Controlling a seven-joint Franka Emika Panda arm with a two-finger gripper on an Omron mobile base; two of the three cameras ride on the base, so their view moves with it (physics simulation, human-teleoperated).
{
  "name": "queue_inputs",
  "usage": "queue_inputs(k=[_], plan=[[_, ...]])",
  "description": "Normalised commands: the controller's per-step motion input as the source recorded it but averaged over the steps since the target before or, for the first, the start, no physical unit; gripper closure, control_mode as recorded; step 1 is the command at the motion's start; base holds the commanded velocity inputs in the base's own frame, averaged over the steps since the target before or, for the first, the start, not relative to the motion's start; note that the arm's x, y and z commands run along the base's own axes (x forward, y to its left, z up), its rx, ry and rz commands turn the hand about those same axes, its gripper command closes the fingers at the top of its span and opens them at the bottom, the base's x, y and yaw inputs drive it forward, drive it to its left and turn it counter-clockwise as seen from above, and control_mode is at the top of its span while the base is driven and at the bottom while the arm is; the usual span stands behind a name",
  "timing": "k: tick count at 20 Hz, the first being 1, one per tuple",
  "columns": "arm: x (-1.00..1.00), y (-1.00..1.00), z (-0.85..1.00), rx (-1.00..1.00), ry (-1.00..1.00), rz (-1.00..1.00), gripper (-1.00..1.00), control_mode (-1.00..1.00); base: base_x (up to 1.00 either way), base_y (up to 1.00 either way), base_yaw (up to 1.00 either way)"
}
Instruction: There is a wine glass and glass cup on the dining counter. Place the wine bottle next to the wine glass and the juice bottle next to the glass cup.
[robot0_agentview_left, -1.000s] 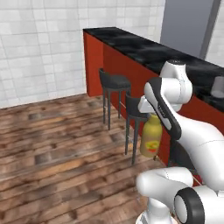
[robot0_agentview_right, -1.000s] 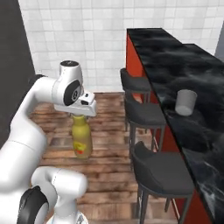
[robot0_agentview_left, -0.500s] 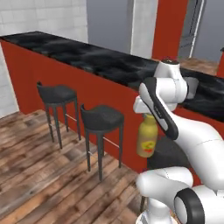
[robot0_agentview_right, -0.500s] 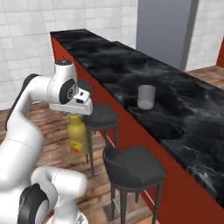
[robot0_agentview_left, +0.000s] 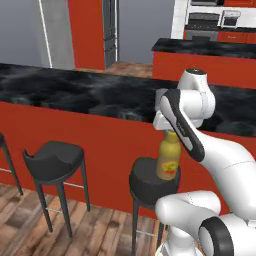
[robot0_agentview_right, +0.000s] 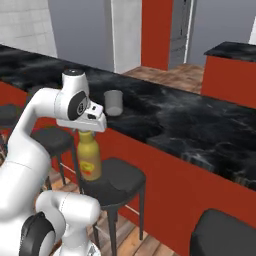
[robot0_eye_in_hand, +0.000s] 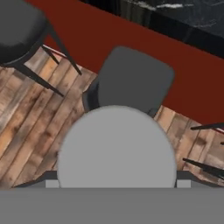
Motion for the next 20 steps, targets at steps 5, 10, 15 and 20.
queue_inputs(k=[5, 10, 15, 20], plan=[[0.0, 0.0, 0.0, 0.0, 0.0, 0.0, 1.0, 1.0, 0.47, 0.29, -0.54], [0.0, 0.0, 0.0, 0.0, 0.0, 0.0, 1.0, 1.0, 0.33, 0.16, -0.36], [0.0, 0.0, 0.0, 0.0, 0.0, 0.0, 1.0, 1.0, 0.18, 0.08, -0.1], [0.0, 0.0, 0.0, 0.0, 0.0, 0.0, 1.0, 1.0, 0.0, 0.0, 0.0]])
